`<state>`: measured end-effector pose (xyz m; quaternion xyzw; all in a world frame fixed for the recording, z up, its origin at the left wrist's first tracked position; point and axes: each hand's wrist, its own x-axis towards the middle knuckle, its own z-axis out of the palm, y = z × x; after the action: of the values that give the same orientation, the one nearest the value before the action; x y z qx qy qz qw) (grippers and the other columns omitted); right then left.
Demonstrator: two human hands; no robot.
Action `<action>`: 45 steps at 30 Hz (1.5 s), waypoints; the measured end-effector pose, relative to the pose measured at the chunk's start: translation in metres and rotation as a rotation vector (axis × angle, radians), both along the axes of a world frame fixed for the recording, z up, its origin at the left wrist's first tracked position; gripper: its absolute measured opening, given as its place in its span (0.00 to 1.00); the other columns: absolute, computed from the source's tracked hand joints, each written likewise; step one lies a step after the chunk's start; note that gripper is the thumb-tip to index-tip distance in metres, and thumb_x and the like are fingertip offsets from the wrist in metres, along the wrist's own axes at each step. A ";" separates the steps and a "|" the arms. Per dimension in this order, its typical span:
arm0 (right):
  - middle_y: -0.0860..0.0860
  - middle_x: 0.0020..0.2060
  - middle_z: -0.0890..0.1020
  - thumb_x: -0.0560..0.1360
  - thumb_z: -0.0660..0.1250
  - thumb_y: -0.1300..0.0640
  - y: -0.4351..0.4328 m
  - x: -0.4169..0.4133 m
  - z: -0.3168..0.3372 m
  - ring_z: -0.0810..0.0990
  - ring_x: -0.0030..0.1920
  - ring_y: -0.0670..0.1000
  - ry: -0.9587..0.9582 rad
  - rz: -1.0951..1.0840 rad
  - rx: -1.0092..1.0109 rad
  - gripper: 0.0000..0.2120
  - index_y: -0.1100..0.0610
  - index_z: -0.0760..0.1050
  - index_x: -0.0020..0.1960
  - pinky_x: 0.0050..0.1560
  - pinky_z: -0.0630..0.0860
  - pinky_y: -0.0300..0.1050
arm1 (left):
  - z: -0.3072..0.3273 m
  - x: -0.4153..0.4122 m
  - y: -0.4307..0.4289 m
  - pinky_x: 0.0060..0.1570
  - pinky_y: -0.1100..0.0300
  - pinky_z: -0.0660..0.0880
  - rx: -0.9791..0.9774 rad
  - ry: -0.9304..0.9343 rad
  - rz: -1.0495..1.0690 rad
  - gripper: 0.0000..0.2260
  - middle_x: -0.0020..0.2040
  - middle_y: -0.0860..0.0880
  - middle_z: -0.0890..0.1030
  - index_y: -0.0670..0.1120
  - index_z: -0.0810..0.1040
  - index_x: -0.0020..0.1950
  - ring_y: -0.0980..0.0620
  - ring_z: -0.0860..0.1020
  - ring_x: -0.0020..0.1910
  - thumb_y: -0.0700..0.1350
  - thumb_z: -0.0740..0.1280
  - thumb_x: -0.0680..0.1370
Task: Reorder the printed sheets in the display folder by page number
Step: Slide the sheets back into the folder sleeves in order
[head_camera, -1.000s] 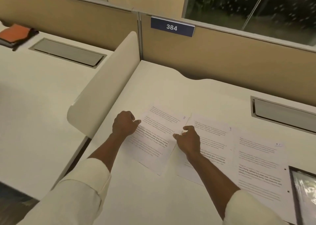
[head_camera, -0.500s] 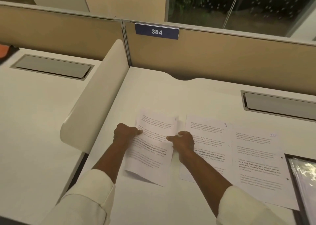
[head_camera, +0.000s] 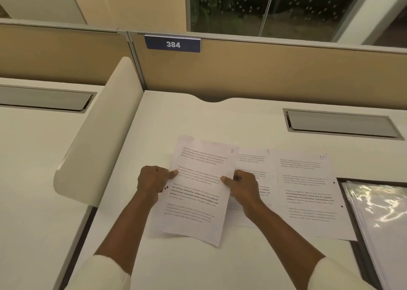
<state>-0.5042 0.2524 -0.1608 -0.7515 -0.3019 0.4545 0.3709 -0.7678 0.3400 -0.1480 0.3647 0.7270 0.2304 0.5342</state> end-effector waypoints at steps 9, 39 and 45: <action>0.46 0.40 0.88 0.79 0.75 0.57 -0.094 0.081 0.033 0.87 0.41 0.48 -0.008 -0.106 0.118 0.06 0.58 0.82 0.45 0.37 0.82 0.43 | 0.041 0.083 -0.064 0.37 0.54 0.78 0.092 -0.078 -0.228 0.13 0.41 0.43 0.88 0.41 0.80 0.44 0.47 0.84 0.36 0.47 0.81 0.74; 0.49 0.48 0.88 0.74 0.80 0.55 -0.336 0.457 0.054 0.87 0.49 0.52 -0.053 -0.387 0.132 0.19 0.51 0.79 0.63 0.46 0.83 0.46 | 0.070 0.458 -0.299 0.48 0.44 0.85 0.272 -0.013 -0.591 0.04 0.43 0.54 0.89 0.49 0.84 0.49 0.53 0.88 0.41 0.47 0.75 0.80; 0.46 0.75 0.70 0.69 0.83 0.44 -0.310 0.481 0.078 0.69 0.73 0.49 -0.600 -0.043 0.163 0.46 0.46 0.64 0.80 0.70 0.70 0.52 | 0.066 0.481 -0.275 0.41 0.44 0.86 0.367 0.004 -0.706 0.05 0.44 0.55 0.88 0.50 0.82 0.48 0.54 0.87 0.39 0.49 0.75 0.80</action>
<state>-0.0237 -0.0574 -0.0826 -0.8259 -0.4177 0.1787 0.3338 -0.2865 0.0650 -0.0817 0.6819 0.5048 0.1580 0.5052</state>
